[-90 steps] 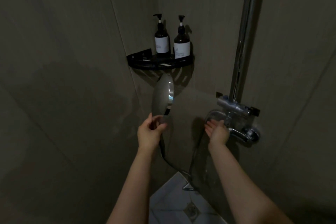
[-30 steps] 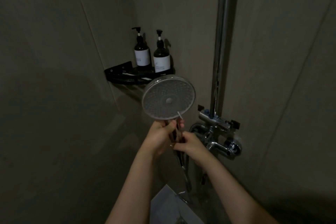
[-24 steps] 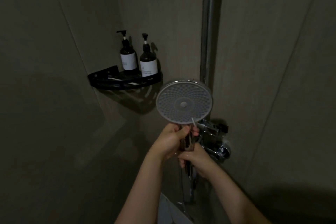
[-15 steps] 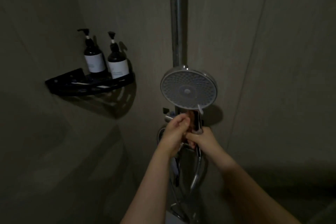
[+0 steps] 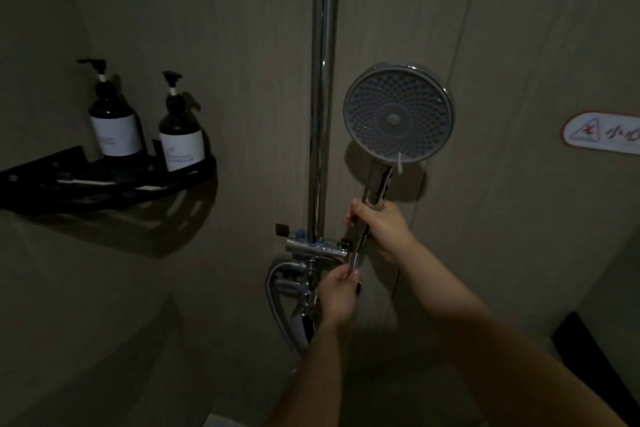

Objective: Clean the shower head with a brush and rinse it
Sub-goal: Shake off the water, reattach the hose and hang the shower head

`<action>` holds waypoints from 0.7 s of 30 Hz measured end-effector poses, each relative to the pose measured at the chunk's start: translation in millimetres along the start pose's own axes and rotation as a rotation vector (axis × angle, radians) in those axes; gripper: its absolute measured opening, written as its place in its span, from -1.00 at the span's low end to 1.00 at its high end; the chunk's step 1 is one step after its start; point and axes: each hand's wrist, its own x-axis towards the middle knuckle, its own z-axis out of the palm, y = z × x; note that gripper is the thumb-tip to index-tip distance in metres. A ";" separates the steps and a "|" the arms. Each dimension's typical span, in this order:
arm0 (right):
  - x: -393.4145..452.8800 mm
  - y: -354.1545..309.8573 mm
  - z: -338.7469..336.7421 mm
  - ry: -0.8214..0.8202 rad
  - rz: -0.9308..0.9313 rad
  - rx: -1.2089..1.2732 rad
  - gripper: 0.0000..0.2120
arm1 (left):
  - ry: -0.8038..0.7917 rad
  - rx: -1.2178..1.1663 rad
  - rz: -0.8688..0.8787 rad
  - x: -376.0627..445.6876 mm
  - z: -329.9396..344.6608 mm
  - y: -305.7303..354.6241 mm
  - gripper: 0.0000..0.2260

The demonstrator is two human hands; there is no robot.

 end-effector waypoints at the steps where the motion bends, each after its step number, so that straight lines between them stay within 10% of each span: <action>1: 1.1 -0.3 1.7 0.028 -0.011 -0.010 -0.76 | 0.016 -0.044 -0.011 0.8 2.7 0.7 -0.85; 21: 26.8 4.5 19.6 -0.021 0.035 -0.066 -0.76 | 0.247 -0.200 -0.058 42.8 9.6 -18.7 -0.89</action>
